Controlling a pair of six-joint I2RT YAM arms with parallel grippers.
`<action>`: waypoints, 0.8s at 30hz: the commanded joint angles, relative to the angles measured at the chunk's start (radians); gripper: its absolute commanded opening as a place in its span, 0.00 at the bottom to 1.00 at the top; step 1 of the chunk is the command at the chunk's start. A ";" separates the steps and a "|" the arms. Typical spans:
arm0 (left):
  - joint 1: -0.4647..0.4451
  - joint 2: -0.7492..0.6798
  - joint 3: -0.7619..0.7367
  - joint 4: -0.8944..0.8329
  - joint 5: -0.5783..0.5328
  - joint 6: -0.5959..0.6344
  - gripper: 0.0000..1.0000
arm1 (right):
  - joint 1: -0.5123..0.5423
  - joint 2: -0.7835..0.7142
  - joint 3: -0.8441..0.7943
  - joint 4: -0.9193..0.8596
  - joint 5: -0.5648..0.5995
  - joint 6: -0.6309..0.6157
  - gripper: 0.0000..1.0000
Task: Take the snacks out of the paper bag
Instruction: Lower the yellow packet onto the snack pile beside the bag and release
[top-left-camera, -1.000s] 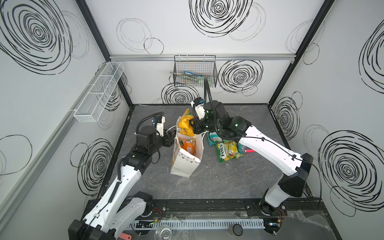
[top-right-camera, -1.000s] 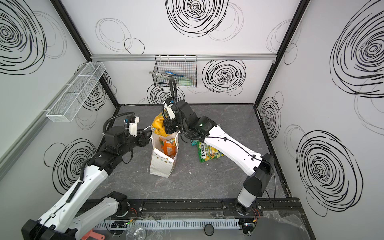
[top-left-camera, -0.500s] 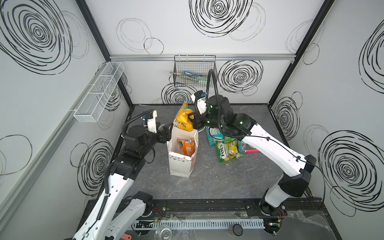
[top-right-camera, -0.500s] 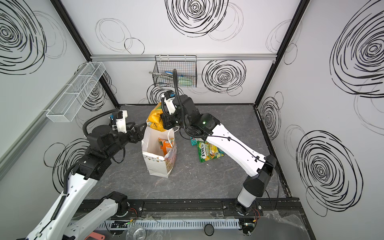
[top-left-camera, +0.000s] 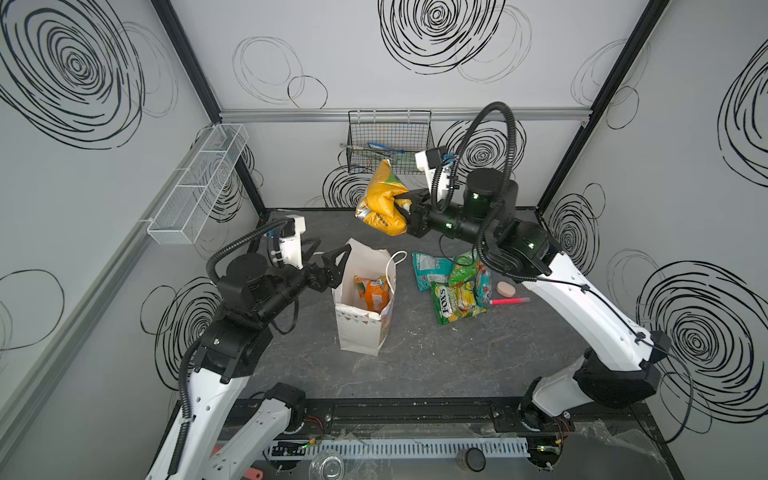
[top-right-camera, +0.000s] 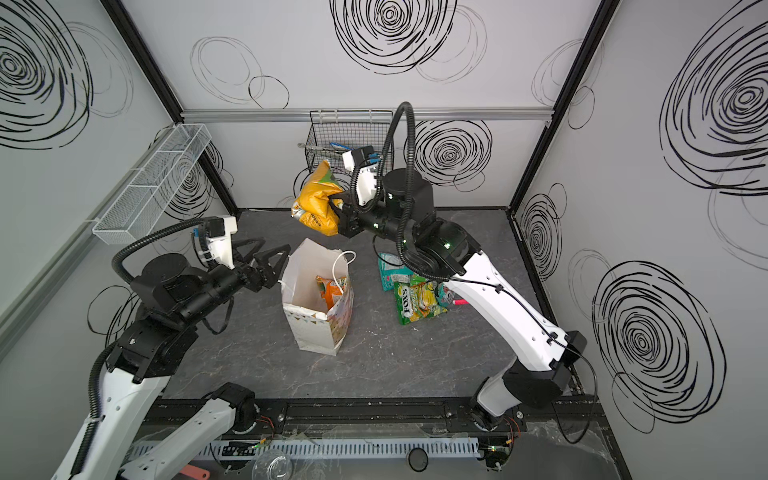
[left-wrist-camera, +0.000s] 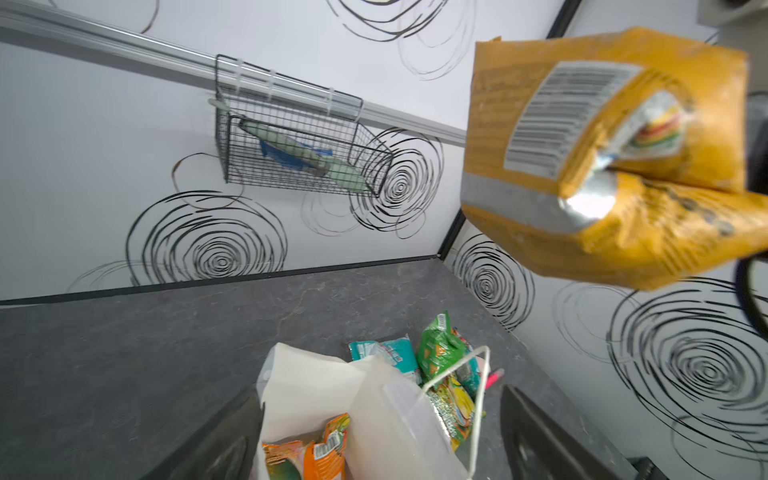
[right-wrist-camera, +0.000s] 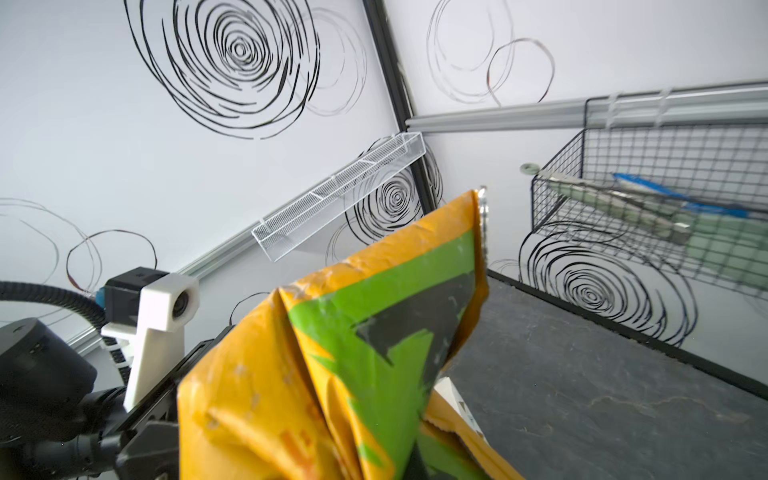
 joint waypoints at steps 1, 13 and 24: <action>-0.035 -0.030 0.016 0.004 0.107 -0.056 0.92 | -0.057 -0.125 -0.096 0.075 0.031 0.002 0.00; -0.258 -0.005 0.047 -0.215 -0.124 -0.013 0.93 | -0.336 -0.425 -0.667 0.181 -0.068 0.107 0.00; -0.360 0.061 0.039 -0.179 -0.298 0.034 0.97 | -0.276 -0.286 -1.018 0.316 -0.143 0.092 0.03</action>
